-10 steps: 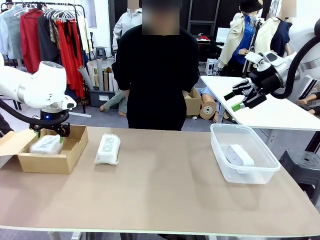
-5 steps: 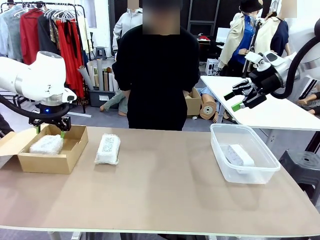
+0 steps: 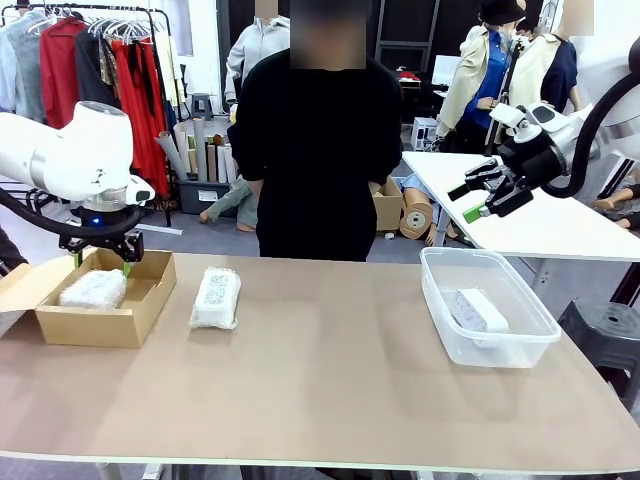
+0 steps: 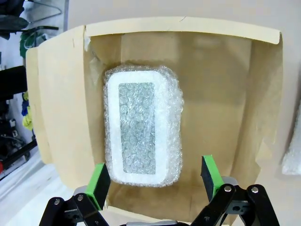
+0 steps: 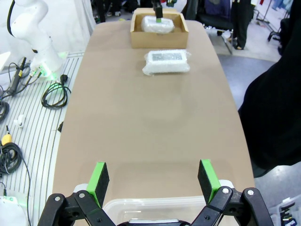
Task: Separate and place wrapped and unwrapped clocks.
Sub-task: If the picked Digital clock is wrapped, place it in the Package Box ; if not, place it in the Organizing box, then pick up the Digital clock indicated by the person.
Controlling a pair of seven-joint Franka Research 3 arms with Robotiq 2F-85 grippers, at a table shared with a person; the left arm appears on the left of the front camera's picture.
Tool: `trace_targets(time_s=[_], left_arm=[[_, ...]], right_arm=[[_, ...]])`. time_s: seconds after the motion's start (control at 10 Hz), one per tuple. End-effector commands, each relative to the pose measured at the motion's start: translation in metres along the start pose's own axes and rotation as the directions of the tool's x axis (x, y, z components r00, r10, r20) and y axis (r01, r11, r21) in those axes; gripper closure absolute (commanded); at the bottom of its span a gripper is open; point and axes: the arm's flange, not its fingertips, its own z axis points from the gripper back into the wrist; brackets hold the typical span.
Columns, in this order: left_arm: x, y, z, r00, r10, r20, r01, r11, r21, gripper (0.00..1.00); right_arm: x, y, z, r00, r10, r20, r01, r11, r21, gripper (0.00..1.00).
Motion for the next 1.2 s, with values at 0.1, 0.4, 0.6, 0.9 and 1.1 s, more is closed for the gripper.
trace_targets(time_s=[0.1, 0.4, 0.6, 0.9, 1.1], left_arm=[[0.001, 0.002, 0.001, 1.0, -0.004, 0.002, 0.004, 1.0, 0.001, 0.0], [0.001, 0.002, 0.001, 1.0, -0.004, 0.002, 0.004, 1.0, 0.001, 0.0], [0.0, 0.0, 0.0, 1.0, 0.0, 0.0, 0.0, 1.0, 0.0, 0.0], [-0.018, -0.014, 0.033, 0.979, -0.203, -0.002, 0.203, 0.978, -0.041, 0.0], [-0.027, -0.019, 0.053, 0.927, -0.374, 0.03, 0.374, 0.915, -0.15, 0.0]], right_arm=[[0.003, 0.001, 0.001, 1.0, 0.005, -0.001, -0.005, 1.0, -0.003, 0.0], [0.003, 0.001, 0.001, 1.0, 0.005, -0.001, -0.005, 1.0, -0.003, 0.0], [0.003, 0.001, 0.001, 1.0, 0.005, -0.001, -0.005, 1.0, -0.003, 0.0], [0.003, 0.001, 0.001, 1.0, 0.005, -0.001, -0.005, 1.0, -0.003, 0.0], [0.003, 0.001, 0.001, 1.0, 0.005, -0.001, -0.005, 1.0, -0.003, 0.0]])
